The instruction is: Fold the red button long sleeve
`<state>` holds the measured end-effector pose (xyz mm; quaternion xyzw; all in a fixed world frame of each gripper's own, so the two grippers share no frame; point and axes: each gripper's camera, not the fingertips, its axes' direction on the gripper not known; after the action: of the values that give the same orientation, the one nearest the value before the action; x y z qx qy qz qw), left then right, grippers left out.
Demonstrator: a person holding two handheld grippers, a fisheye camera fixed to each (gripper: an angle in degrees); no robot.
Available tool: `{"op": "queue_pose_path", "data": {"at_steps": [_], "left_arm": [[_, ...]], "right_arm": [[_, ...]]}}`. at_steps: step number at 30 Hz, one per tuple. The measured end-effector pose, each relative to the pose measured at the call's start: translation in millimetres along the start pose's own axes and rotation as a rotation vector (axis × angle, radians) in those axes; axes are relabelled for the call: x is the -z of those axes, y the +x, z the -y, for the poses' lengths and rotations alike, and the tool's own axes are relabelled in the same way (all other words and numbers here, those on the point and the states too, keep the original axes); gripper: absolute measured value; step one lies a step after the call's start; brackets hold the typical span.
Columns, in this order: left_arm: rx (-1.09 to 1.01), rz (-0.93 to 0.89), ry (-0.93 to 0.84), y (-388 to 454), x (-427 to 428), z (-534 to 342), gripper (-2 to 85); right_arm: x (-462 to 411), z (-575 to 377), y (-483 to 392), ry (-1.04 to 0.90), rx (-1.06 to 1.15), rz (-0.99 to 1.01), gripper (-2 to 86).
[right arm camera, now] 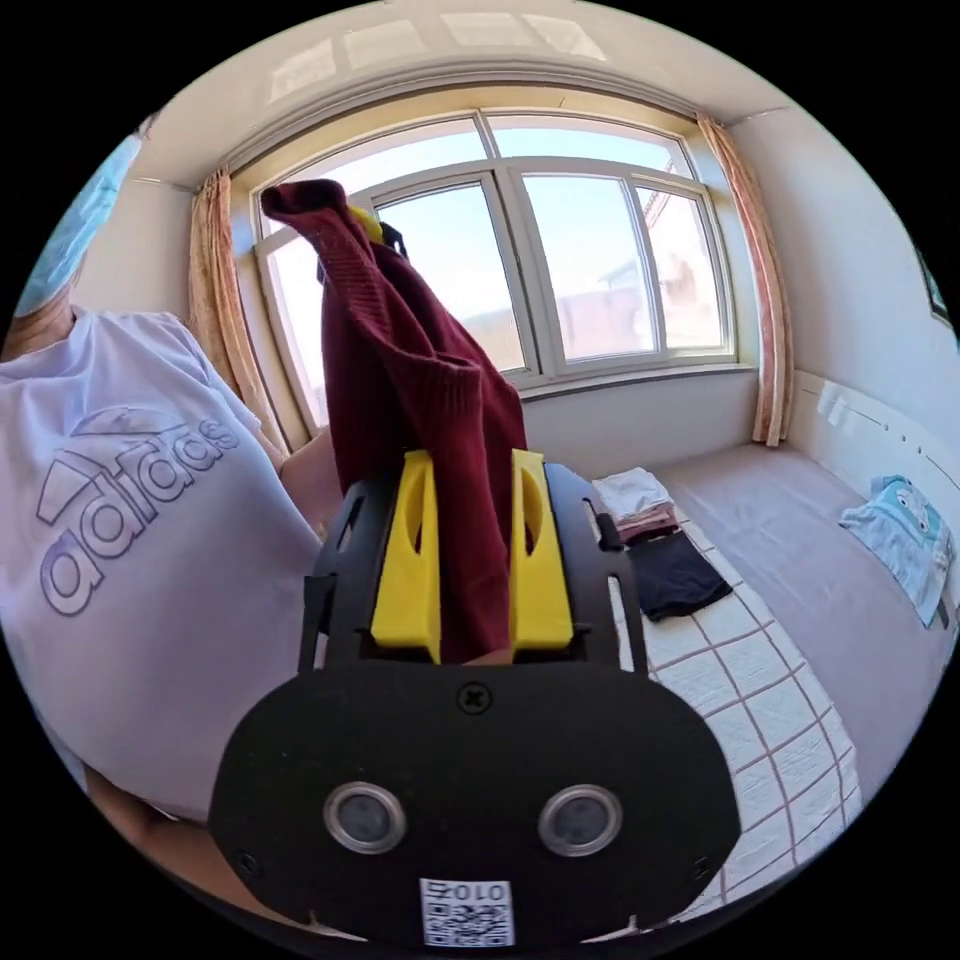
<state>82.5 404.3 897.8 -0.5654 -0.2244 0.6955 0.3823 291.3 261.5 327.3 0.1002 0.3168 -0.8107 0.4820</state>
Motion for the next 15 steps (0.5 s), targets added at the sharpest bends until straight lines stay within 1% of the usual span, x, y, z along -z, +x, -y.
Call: {"op": "queue_pose_path", "data": {"at_steps": [2, 3, 4, 5, 6, 7, 8, 10, 11, 12, 13, 15], "left_arm": [[0.013, 0.045, -0.021, 1, 2, -2, 5.5], [0.032, 0.089, -0.044, 1, 5, -5, 5.5], [0.048, 0.133, -0.071, 3, 7, -9, 5.4], [0.054, 0.159, -0.088, 4, 8, -12, 5.4], [0.067, 0.224, -0.138, 8, 9, -17, 5.4], [0.071, 0.293, -0.206, 15, 9, -24, 5.4], [0.071, 0.323, -0.244, 18, 8, -27, 5.3], [0.071, 0.407, -0.434, 33, -5, -43, 5.1], [0.066, 0.414, -0.478, 37, -11, -47, 5.0], [0.048, 0.409, -0.555, 46, -24, -55, 4.8], [0.024, 0.388, -0.605, 54, -38, -62, 4.8], [-0.005, 0.391, -0.599, 65, -56, -67, 4.9]], "right_arm": [[-1, 0, 11, -0.001, -0.063, 0.095, 4.6], [0, 0, 12, -0.006, -0.068, 0.098, 3.6], [3, -1, 9, -0.02, -0.075, 0.037, 3.0], [10, -1, 3, -0.03, -0.07, -0.096, 2.4], [15, 0, -1, -0.031, -0.065, -0.171, 2.2], [29, 4, -9, -0.02, -0.064, -0.3, 1.9], [47, 8, -17, 0.031, -0.068, -0.397, 1.7], [71, 19, -33, 0.093, -0.055, -0.491, 1.4], [82, 27, -48, 0.131, -0.015, -0.551, 1.3], [87, 30, -57, 0.15, 0.014, -0.566, 1.3], [95, 36, -75, 0.206, 0.084, -0.585, 1.2], [103, 41, -101, 0.294, 0.172, -0.591, 1.1]]}}
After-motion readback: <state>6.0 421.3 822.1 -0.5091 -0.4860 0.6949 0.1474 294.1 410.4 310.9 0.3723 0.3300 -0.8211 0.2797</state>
